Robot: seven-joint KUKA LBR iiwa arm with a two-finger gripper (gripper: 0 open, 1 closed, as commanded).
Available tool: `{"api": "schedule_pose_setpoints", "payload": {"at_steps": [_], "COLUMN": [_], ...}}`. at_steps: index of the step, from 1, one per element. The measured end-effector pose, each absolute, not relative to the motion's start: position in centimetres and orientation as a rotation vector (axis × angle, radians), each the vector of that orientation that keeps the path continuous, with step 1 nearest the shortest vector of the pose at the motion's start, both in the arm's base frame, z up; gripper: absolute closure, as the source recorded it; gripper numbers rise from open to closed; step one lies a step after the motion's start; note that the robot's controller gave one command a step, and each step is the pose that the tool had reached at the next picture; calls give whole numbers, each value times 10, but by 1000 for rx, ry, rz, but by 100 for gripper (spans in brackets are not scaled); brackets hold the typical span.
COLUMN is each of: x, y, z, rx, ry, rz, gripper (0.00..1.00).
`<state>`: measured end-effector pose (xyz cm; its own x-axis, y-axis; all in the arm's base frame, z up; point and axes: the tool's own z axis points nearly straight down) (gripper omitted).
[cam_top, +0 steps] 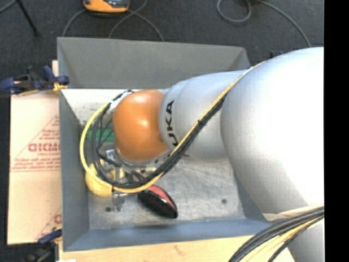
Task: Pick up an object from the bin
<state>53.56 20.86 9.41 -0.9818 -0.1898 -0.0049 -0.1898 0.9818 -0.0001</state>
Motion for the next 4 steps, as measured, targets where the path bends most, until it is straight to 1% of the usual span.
{"api": "schedule_pose_setpoints", "payload": {"at_steps": [1, 2, 3, 4], "x": [553, 571, 586, 586], "y": [141, 124, 108, 108], "z": [79, 90, 75, 75], "rx": [-367, -677, -530, -530], "ry": [3116, 3064, 3091, 3091], "rz": [5, -3, 12, 11], "gripper": [0, 0, 100, 100]}}
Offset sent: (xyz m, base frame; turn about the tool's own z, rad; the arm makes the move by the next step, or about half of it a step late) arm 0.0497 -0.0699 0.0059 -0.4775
